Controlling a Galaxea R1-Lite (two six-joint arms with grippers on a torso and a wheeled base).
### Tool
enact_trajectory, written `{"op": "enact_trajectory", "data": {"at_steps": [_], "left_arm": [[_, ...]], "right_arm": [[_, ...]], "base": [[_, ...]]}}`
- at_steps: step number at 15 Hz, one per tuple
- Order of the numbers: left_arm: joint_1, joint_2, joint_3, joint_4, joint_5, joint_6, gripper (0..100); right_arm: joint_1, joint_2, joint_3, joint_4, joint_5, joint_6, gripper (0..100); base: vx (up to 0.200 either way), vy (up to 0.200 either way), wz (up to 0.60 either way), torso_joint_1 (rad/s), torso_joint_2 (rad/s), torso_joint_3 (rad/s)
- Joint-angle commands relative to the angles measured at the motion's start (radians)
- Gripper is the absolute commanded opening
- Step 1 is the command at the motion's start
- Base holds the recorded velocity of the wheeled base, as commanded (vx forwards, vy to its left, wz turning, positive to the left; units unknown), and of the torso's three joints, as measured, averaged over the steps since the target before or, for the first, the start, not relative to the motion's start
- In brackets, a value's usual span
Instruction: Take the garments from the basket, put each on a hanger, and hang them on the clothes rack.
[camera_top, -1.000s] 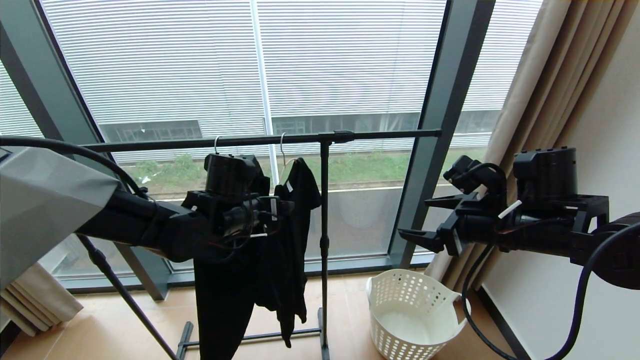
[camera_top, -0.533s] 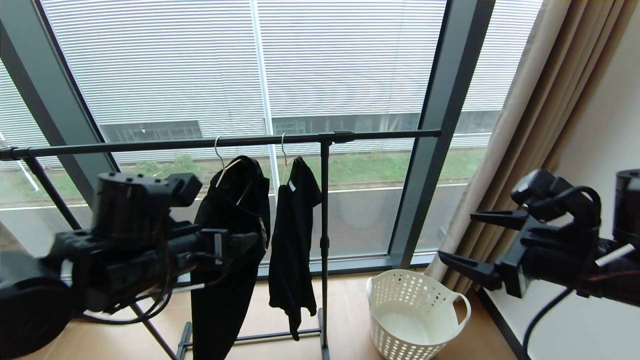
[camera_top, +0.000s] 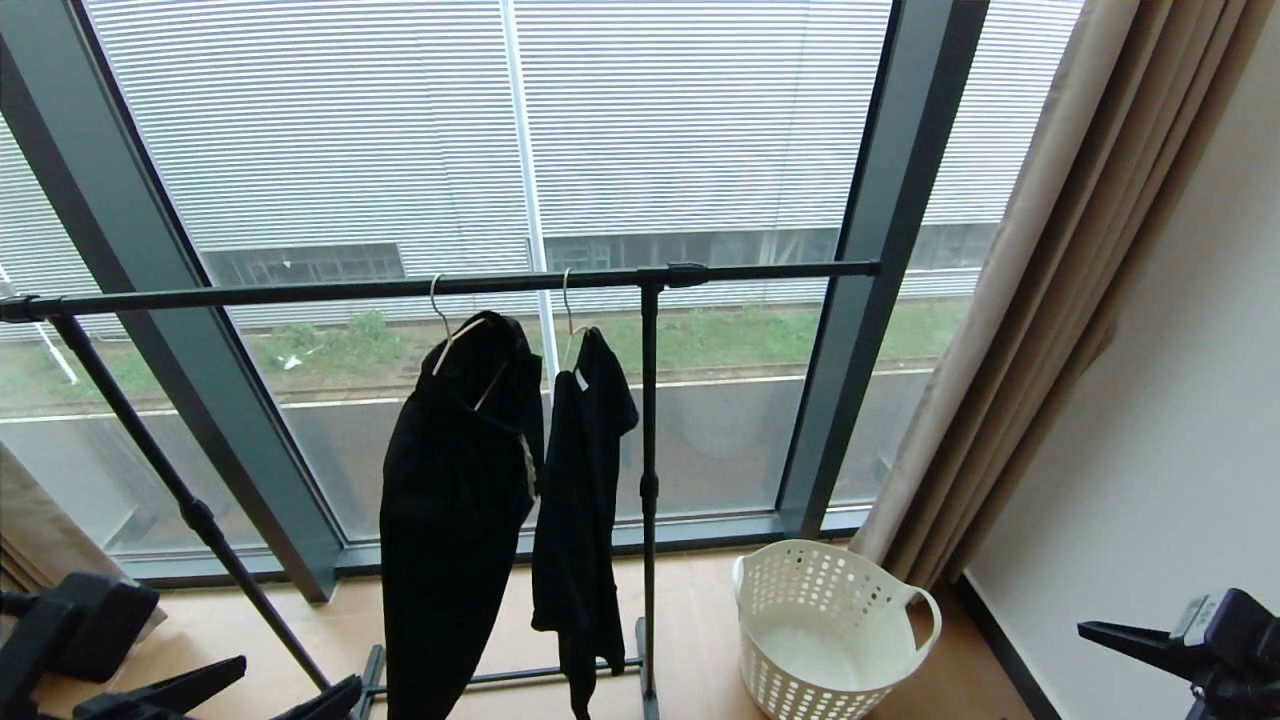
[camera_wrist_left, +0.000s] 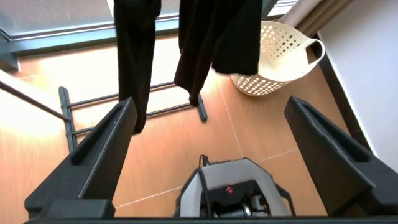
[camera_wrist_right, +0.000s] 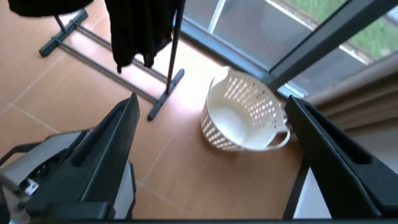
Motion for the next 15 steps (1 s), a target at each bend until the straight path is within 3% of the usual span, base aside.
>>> {"op": "enact_trajectory", "data": {"at_steps": [1,2,3,5,7,8,9,11,12,13,15], "left_arm": [[0.003,-0.287,0.099,0.089,0.004,-0.004,100],[0.003,-0.416,0.099,0.249,0.004,-0.001,100],[0.003,-0.541,0.075,0.382,0.003,-0.002,100],[0.015,-0.624,0.023,0.504,0.006,-0.004,100],[0.036,-0.65,0.013,0.527,0.013,0.007,100],[0.081,-0.673,0.013,0.528,0.015,0.041,100],[0.109,-0.68,0.013,0.528,0.015,0.05,100],[0.197,-0.761,0.015,0.53,0.012,0.111,100],[0.21,-0.811,0.021,0.53,0.009,0.147,100],[0.219,-0.92,0.046,0.522,0.003,0.24,100],[0.22,-0.927,0.052,0.513,0.019,0.26,100]], "right_arm": [[-0.002,-0.09,0.066,0.005,-0.027,0.003,100],[-0.002,-0.136,0.1,0.01,-0.056,0.001,100],[-0.002,-0.202,0.1,0.091,-0.068,0.004,100],[-0.002,-0.355,0.1,0.226,-0.068,0.009,100],[-0.005,-0.495,0.097,0.355,-0.066,0.021,100],[-0.025,-0.616,0.066,0.422,-0.07,0.075,100],[-0.039,-0.652,0.064,0.427,-0.07,0.075,100],[-0.177,-0.679,0.064,0.43,-0.063,0.067,100],[-0.203,-0.679,0.064,0.432,-0.059,0.065,100],[-0.212,-0.69,0.064,0.432,-0.056,0.065,100],[-0.239,-0.783,0.064,0.432,-0.059,0.065,100]], "base": [[0.0,0.0,0.0,0.0,0.0,0.0],[0.0,0.0,0.0,0.0,0.0,0.0],[0.0,0.0,0.0,0.0,0.0,0.0],[0.0,0.0,0.0,0.0,0.0,0.0],[0.0,0.0,0.0,0.0,0.0,0.0],[0.0,0.0,0.0,0.0,0.0,0.0],[0.0,0.0,0.0,0.0,0.0,0.0],[0.0,0.0,0.0,0.0,0.0,0.0],[0.0,0.0,0.0,0.0,0.0,0.0],[0.0,0.0,0.0,0.0,0.0,0.0],[0.0,0.0,0.0,0.0,0.0,0.0]]}}
